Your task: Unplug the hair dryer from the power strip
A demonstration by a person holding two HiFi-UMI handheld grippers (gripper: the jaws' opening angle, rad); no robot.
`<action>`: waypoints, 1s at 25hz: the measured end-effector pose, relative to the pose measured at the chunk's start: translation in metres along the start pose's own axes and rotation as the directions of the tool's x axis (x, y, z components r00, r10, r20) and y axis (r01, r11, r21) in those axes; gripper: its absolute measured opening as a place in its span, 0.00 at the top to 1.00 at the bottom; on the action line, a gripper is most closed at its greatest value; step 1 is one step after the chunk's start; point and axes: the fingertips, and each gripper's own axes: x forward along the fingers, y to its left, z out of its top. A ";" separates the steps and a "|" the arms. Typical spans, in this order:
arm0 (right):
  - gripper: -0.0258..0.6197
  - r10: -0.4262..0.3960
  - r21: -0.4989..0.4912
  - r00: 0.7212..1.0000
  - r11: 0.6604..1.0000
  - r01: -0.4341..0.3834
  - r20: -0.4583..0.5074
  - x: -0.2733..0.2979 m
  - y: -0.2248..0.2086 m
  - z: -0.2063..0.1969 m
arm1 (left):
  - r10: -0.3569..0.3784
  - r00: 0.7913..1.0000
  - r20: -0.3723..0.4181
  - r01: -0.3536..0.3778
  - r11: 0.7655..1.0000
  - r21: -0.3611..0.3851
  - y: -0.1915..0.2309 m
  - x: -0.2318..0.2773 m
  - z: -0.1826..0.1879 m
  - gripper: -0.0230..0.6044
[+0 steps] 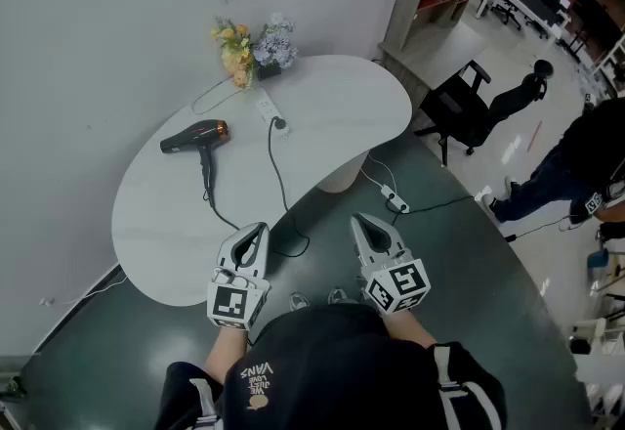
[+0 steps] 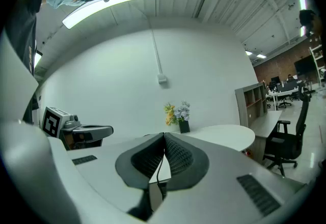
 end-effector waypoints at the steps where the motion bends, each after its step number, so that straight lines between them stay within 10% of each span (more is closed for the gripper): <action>1: 0.89 0.005 0.000 1.000 1.000 -0.005 0.003 0.001 0.002 -0.001 | -0.006 1.000 0.003 0.006 1.000 -0.003 0.000 -0.001 -0.001 0.93; 25: 0.73 0.067 -0.001 0.997 0.998 -0.067 -0.043 0.076 -0.046 -0.009 | 0.055 0.998 -0.032 -0.057 0.997 -0.058 0.025 0.066 -0.023 0.75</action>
